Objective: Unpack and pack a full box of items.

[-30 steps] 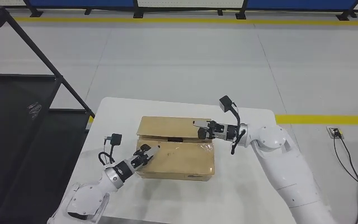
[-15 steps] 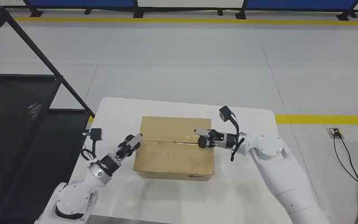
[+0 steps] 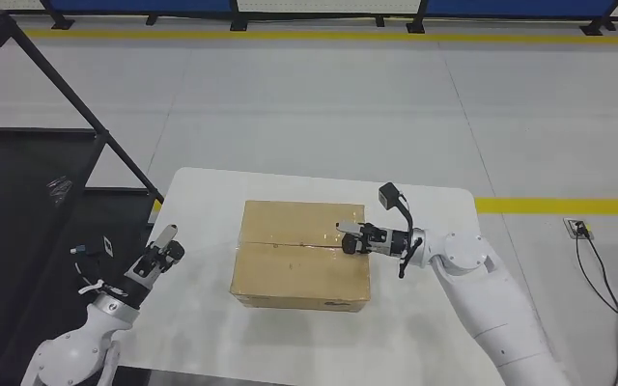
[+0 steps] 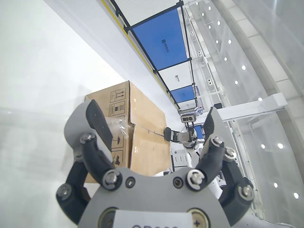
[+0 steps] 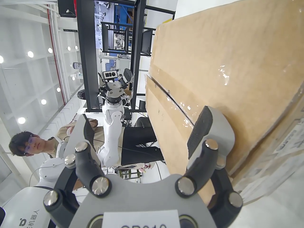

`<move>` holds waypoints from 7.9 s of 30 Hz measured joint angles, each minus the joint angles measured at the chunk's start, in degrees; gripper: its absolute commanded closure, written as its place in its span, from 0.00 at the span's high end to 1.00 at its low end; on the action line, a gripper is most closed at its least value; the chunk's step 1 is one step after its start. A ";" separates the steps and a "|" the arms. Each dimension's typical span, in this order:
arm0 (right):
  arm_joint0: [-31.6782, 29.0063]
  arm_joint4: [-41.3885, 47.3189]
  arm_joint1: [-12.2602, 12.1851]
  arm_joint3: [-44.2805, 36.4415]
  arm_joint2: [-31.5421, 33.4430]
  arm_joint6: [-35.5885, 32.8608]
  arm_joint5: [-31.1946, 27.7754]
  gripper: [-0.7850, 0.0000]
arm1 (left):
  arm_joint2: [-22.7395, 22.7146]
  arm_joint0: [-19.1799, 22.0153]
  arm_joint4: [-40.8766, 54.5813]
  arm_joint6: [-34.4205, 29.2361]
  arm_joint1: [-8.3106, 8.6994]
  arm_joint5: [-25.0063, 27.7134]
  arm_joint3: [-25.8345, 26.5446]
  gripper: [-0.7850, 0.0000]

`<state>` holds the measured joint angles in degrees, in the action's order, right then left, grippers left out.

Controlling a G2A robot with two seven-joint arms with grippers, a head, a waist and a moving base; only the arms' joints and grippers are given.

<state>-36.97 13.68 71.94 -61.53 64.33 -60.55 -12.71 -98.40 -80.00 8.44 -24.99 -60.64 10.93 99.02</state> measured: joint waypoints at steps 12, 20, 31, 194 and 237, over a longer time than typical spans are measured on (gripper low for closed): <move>0.00 0.00 0.00 0.00 0.00 0.00 0.00 1.00 | 3.39 -2.04 7.64 1.95 -0.96 -5.15 -6.30 1.00; 0.00 0.00 0.00 0.00 0.00 0.00 0.00 1.00 | 8.92 1.24 13.80 5.09 -2.38 -5.64 -14.83 1.00; 0.00 0.00 0.00 0.00 0.00 0.00 0.00 1.00 | 14.80 15.74 21.29 12.64 -4.88 -4.48 -31.21 1.00; -22.28 16.45 -9.92 -4.95 23.18 -4.59 -12.29 1.00 | 55.33 36.71 -21.15 13.85 -21.59 -0.51 -17.13 1.00; 4.35 7.03 -5.21 -1.76 -3.56 -4.42 2.58 1.00 | -4.39 0.11 -6.51 -0.82 -12.77 6.72 11.00 1.00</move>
<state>-32.63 20.70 66.73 -63.29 60.77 -64.97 -10.13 -102.79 -79.89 1.94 -25.81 -73.41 17.65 110.02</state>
